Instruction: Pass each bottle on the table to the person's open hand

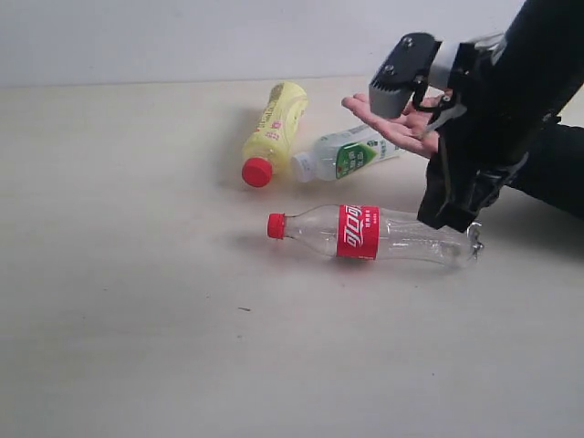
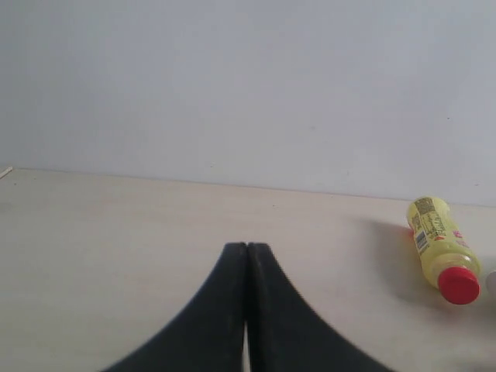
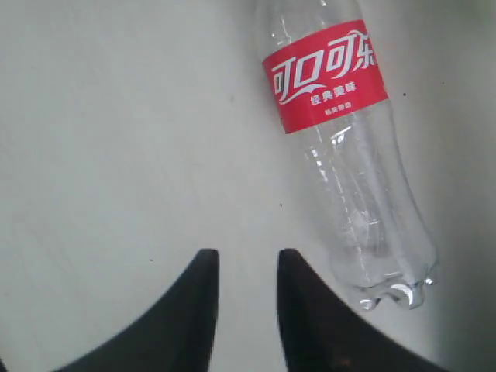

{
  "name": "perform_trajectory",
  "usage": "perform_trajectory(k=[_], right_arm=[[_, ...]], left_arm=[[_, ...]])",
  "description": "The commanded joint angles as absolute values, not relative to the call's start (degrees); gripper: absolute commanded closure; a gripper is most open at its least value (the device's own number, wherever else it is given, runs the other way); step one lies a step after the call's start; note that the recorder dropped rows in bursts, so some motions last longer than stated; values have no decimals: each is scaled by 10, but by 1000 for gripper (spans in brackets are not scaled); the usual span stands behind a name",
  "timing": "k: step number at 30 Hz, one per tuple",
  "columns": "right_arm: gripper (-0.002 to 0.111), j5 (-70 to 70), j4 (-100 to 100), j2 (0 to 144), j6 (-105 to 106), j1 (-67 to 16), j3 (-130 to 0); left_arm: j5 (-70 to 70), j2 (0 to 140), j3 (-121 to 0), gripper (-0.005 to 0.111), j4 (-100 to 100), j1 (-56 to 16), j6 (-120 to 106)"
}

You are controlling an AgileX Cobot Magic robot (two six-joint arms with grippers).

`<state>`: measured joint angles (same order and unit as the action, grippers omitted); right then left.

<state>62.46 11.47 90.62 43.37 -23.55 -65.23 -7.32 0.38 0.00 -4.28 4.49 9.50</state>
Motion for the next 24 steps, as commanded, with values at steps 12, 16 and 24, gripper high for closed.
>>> perform_trajectory(k=[12,16,24], right_arm=[[36,510,39,1019,482,-247,-657],[36,474,36,1019,494,-247,-657],[36,446,35,1035,504,-247,-656]], left_arm=[[-72,0,0,107,-43,46,94],[-72,0,0,107,-43,46,94],[-72,0,0,107,-43,46,94]])
